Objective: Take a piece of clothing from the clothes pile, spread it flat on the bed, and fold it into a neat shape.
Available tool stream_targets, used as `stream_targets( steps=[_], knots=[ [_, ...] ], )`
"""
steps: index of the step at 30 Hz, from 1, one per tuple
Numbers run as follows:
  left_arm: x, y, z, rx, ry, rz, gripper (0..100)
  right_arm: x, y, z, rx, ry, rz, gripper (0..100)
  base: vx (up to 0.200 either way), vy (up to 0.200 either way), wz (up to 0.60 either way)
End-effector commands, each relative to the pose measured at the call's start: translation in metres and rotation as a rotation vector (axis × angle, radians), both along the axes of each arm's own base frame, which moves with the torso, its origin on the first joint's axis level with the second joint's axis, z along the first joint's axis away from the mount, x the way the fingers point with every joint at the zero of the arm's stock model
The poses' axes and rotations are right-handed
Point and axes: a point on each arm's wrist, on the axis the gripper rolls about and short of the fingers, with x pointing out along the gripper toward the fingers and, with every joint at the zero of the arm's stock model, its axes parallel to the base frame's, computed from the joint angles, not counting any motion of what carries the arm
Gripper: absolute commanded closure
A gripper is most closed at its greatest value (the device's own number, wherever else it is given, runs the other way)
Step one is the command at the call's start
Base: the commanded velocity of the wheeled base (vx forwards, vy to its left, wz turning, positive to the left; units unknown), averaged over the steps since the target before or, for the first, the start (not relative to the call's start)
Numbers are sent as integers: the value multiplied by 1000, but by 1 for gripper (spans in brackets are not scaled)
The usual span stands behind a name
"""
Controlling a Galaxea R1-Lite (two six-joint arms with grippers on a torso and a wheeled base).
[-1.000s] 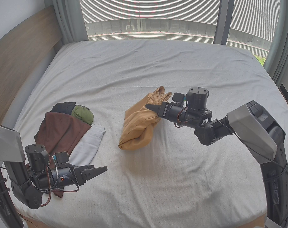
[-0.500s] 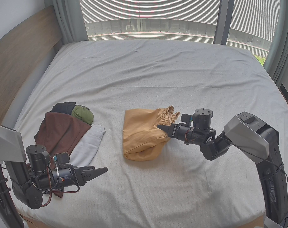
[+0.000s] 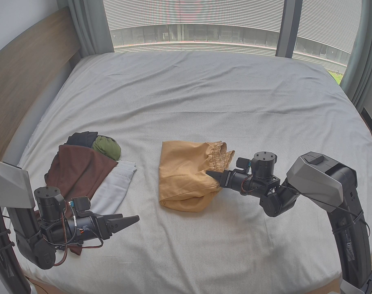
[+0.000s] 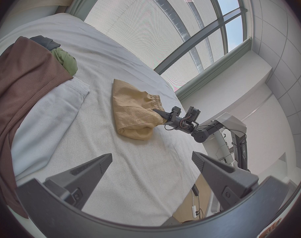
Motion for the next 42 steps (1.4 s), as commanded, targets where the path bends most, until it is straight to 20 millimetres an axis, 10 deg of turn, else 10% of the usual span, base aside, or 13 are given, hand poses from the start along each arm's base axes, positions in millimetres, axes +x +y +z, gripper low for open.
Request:
stream_targets(
  steps=[1, 13, 20, 25, 29, 35, 42],
  knots=[
    [0, 0, 1, -1, -3, 1, 0, 0, 0, -2, -3, 4, -9, 0, 0, 0, 0],
    [2, 2, 3, -4, -14, 9, 0, -13, -61, 72, -24, -94, -134, 0, 0, 0, 0],
    [4, 4, 3, -5, -19, 17, 0, -29, -54, 130, 9, -186, -109, 0, 0, 0, 0],
    [5, 4, 4, -6, -25, 18, 0, -36, -24, 119, 2, -150, -39, 0, 0, 0, 0],
    [5, 6, 4, -6, -28, 24, 0, -25, -8, 70, -25, -72, -16, 0, 0, 0, 0],
    [6, 7, 4, -6, -28, 31, 0, -11, -5, 12, -65, 9, -42, 0, 0, 0, 0],
    [6, 7, 4, -6, -28, 31, 0, -15, -8, -9, -78, 28, -47, 0, 0, 0, 0]
  ],
)
